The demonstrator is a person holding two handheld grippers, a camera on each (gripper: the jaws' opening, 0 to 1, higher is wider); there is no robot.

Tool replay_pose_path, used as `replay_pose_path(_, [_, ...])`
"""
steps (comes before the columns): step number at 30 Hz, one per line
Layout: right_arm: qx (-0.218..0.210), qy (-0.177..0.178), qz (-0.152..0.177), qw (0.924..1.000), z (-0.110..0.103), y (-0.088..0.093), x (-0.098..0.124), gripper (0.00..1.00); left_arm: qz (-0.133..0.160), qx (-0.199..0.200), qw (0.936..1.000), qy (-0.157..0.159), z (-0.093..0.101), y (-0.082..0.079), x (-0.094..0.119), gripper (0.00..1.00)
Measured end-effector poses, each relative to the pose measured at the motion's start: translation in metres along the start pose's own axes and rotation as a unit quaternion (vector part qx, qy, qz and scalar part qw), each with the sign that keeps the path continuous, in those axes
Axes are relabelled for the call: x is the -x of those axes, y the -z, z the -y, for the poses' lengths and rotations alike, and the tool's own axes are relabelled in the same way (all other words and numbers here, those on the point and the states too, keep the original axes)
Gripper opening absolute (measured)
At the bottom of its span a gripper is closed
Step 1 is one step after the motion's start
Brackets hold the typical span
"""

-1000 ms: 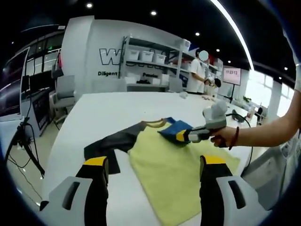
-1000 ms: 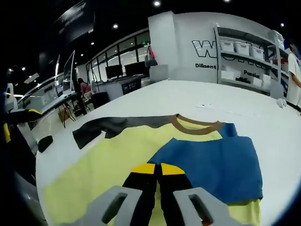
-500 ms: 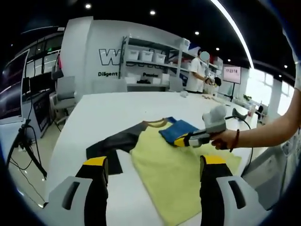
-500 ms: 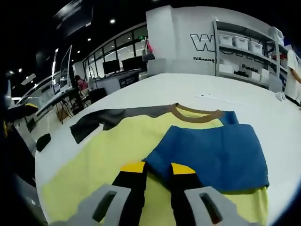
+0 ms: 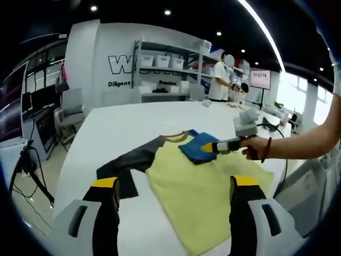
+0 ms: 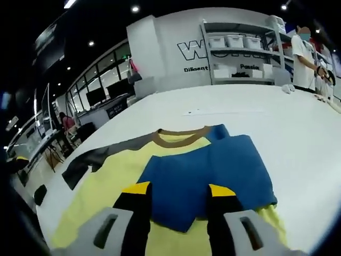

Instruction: Fold the garment on the visible template until the final outline fits inside the template.

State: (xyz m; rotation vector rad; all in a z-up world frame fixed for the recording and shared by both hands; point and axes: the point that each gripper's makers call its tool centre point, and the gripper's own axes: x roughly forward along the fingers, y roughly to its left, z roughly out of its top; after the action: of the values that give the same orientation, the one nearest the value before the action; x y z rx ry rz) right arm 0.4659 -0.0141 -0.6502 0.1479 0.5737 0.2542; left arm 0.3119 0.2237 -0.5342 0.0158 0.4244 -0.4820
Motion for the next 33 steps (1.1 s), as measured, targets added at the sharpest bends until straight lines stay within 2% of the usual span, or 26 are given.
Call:
replay_pose_path(5, [-0.025, 0.012, -0.023, 0.9993, 0.013, 0.010, -0.008, 0.32, -0.004, -0.008, 0.9999, 0.006, 0.003, -0.001, -0.001, 0.85])
replay_pose_path(7, [-0.006, 0.021, -0.025, 0.9994, 0.016, 0.009, -0.009, 0.26, -0.006, -0.009, 0.9999, 0.006, 0.003, 0.000, -0.001, 0.85])
replay_pose_path(13, [-0.006, 0.024, -0.043, 0.9988, 0.017, 0.011, -0.010, 0.05, -0.006, -0.008, 0.9999, 0.009, 0.002, 0.000, -0.002, 0.84])
replay_pose_path(16, [-0.011, 0.024, -0.042, 0.9988, 0.018, 0.010, -0.011, 0.00, -0.007, -0.011, 0.9999, 0.010, 0.001, 0.001, -0.001, 0.83])
replay_pose_path(19, [-0.019, 0.021, -0.041, 0.9988, 0.016, 0.008, -0.009, 0.00, -0.010, -0.011, 0.9998, 0.009, 0.000, 0.003, -0.001, 0.84])
replay_pose_path(23, [-0.021, -0.010, -0.016, 0.9996, -0.009, -0.010, -0.005, 0.00, -0.012, -0.011, 0.9998, 0.009, -0.001, 0.005, -0.001, 0.84])
replay_pose_path(26, [-0.003, -0.038, -0.006, 0.9993, -0.034, -0.021, -0.005, 0.00, -0.013, -0.012, 0.9998, 0.009, -0.002, 0.006, -0.002, 0.84])
replay_pose_path(30, [0.015, -0.074, -0.011, 0.9971, -0.070, -0.025, -0.009, 0.00, -0.013, -0.015, 0.9997, 0.013, 0.001, 0.006, -0.003, 0.85])
replay_pose_path(33, [0.010, -0.085, -0.017, 0.9962, -0.090, -0.025, -0.013, 0.00, -0.015, -0.015, 0.9996, 0.017, 0.003, 0.006, -0.003, 0.87])
